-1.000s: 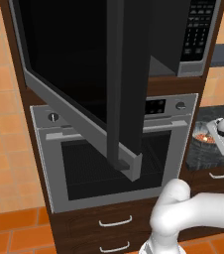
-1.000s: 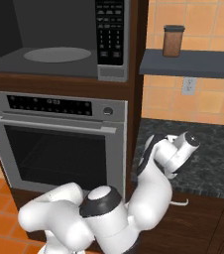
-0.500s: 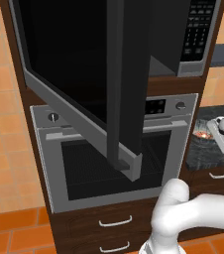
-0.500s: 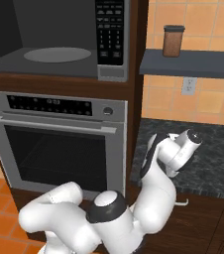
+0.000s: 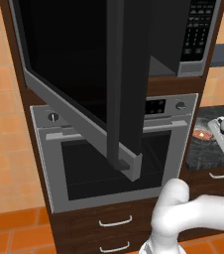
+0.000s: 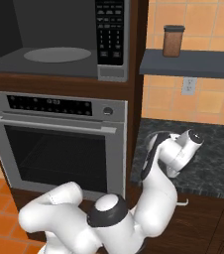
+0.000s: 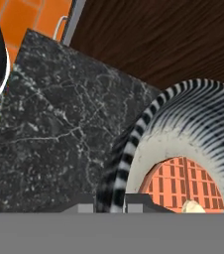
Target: Open the microwave, place the bowl with waffle inside the microwave, then close the microwave door and turn it on.
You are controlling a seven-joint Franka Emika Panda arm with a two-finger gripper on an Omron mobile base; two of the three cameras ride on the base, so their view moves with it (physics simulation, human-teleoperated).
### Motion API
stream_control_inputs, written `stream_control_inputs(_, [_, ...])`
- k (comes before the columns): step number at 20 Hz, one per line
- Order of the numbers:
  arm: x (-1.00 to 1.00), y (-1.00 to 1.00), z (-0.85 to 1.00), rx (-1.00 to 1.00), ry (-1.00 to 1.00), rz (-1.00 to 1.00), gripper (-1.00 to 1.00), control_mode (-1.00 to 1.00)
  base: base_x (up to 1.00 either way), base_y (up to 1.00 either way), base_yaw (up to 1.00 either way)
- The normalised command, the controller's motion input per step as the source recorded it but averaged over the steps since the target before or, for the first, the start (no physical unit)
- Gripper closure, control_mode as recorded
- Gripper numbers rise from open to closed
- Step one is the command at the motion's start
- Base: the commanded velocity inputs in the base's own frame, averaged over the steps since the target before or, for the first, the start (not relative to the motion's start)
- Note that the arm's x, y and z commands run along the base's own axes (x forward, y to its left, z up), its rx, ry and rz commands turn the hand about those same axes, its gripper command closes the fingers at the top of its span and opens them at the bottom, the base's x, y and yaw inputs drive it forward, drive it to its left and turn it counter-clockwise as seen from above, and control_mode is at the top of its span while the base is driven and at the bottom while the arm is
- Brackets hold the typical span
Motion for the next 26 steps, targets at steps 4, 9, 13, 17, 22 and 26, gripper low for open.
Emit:
stream_control_inputs(4, [-0.35,-0.40,0.51,0.00,0.09,-0.20,1.00,-1.00,0.00,0.00,0.00])
stream_control_inputs(9, [-0.71,-0.37,0.55,0.00,0.07,-0.28,1.00,-1.00,0.00,0.00,0.00])
stream_control_inputs(13, [-1.00,0.00,0.46,-0.01,-0.12,-0.17,1.00,-1.00,0.00,0.00,0.00])
stream_control_inputs(17, [-1.00,0.00,0.48,-0.04,-0.33,-0.09,1.00,-1.00,0.00,0.00,0.00])
stream_control_inputs(22, [-0.89,0.14,0.49,-0.08,-0.43,-0.01,1.00,-1.00,0.00,0.00,0.00])
stream_control_inputs(26, [-0.75,0.38,0.58,-0.13,-0.28,0.01,1.00,-1.00,0.00,0.00,0.00])
